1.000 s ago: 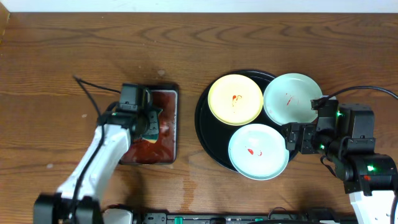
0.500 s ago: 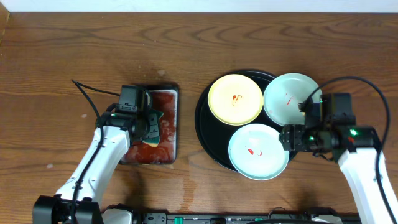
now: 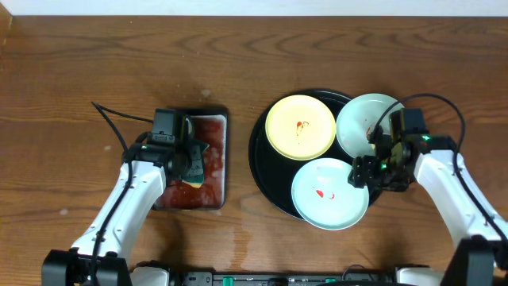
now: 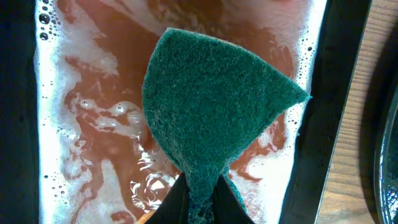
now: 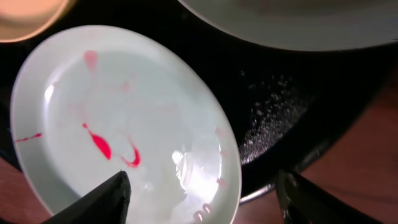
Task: Clean dirty plates on tray and stack at the side
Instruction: 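Move the right gripper to grip the rim of the light blue plate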
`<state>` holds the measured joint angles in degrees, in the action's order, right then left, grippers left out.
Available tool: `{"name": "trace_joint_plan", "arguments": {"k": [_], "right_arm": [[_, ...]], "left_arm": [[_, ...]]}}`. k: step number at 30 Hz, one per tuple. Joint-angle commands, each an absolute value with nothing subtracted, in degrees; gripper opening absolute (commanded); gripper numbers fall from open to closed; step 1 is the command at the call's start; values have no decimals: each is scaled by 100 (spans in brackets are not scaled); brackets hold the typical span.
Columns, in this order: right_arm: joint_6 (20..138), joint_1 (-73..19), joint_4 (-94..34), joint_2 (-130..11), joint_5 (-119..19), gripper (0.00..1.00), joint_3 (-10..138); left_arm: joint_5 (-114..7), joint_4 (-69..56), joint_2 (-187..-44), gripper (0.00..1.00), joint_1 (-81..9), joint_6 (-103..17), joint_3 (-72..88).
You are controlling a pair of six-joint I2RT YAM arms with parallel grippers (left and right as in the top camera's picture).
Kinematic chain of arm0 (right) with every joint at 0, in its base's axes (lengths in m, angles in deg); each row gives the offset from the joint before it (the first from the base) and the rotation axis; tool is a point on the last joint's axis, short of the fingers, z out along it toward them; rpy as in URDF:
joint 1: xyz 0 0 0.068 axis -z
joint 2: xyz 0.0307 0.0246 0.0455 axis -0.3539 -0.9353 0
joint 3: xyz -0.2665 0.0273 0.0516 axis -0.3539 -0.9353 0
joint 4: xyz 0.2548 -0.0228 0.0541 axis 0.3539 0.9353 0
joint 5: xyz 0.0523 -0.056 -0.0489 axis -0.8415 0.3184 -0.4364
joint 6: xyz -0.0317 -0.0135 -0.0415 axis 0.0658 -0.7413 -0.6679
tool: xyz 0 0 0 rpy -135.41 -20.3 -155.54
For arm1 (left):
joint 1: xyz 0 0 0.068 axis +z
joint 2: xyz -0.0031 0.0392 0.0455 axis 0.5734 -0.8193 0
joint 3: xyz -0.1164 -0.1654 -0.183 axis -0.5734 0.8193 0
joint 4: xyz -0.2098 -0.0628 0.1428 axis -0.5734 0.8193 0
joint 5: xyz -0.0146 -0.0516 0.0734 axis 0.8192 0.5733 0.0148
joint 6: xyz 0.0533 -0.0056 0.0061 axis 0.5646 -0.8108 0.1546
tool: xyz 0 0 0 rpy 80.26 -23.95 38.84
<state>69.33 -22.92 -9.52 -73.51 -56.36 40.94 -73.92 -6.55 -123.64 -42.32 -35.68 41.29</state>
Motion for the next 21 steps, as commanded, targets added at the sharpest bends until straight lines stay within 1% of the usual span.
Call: {"name": "trace_joint_plan", "arguments": {"k": [1, 3, 4, 7, 8, 12, 15, 21], "right_arm": [[6942, -2395, -1042, -7561, -5738, 71, 4050], [6942, -2467, -1108, -7659, -5736, 67, 4050], [6942, -2502, -1142, -7694, -5734, 63, 4050], [6942, -2561, -1208, -7729, -5730, 48, 4050], [6944, -2574, -1226, -7729, -5708, 45, 4050], [7012, -2577, -1221, -7731, -5548, 42, 4039], [7239, -2577, -1236, -7738, -5271, 43, 3987], [7289, -2577, -1300, -7758, -5262, 39, 3803]], "left_arm": [[-7379, -640, -12373, 7, -4214, -3686, 4125], [-7379, -642, -12373, 8, -4214, -3686, 4125], [-7379, -642, -12373, 8, -4214, -3686, 4125], [-7379, -640, -12373, 7, -4214, -3686, 4125], [-7379, -633, -12373, 8, -4214, -3686, 4125], [-7381, -566, -12373, 7, -4214, -3686, 4125], [-7381, -511, -12373, 8, -4214, -3686, 4125], [-7379, -489, -12373, 7, -4214, -3690, 4125]]}}
